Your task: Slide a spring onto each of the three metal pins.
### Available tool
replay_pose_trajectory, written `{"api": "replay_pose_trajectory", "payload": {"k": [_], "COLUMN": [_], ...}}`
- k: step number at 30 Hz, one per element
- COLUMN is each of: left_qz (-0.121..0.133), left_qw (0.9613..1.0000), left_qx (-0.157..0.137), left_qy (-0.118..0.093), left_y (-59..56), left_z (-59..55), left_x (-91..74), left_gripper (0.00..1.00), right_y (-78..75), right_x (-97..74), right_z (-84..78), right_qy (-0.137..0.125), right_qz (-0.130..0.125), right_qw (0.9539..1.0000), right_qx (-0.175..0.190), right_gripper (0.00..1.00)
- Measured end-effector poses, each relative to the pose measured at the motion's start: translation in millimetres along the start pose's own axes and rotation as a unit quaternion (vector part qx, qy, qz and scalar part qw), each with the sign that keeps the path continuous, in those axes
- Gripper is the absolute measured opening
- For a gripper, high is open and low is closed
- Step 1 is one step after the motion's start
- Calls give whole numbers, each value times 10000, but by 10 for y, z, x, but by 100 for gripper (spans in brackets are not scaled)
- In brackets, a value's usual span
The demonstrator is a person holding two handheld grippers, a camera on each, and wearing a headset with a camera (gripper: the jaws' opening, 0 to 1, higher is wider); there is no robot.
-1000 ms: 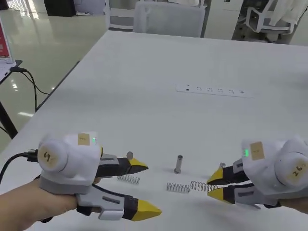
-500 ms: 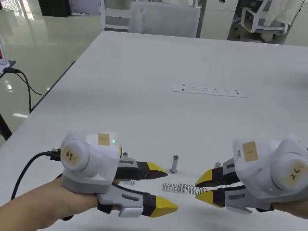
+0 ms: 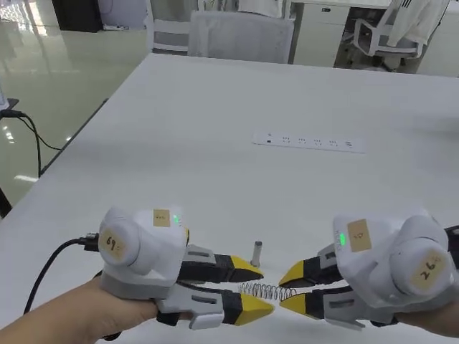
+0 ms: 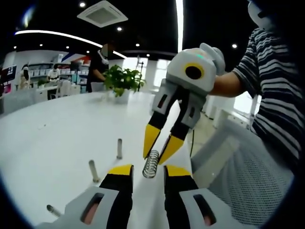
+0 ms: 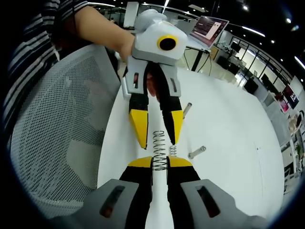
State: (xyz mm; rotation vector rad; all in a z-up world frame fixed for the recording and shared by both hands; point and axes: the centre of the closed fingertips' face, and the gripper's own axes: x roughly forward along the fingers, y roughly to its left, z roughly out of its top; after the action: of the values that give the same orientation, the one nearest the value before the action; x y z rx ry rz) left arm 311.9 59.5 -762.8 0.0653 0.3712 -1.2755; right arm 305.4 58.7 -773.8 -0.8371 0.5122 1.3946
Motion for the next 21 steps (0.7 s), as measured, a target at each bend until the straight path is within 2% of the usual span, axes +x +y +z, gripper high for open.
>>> {"api": "replay_pose_trajectory", "payload": {"k": [5,8,14,21], "left_qz": [-29,-50,-74,-229], "left_qw": [9999,9999,9998,9994], "left_qx": [76,92,204,244], "left_qy": [62,28,26,96], "left_y": [-7,-22,-38,-91], "left_z": [-13,7,12,-3], "left_x": [38,40,43,37], "left_gripper": [12,5,4,3], "right_y": [5,11,12,48], "right_x": [-6,-9,-9,-15], "right_z": [-3,-6,-8,-11], "right_qy": [27,55,73,28], "right_qz": [13,32,33,57], "right_qw": [10000,10000,10000,10000], "right_qx": [-6,-28,-57,-16], "right_gripper": [7,7,7,7]}}
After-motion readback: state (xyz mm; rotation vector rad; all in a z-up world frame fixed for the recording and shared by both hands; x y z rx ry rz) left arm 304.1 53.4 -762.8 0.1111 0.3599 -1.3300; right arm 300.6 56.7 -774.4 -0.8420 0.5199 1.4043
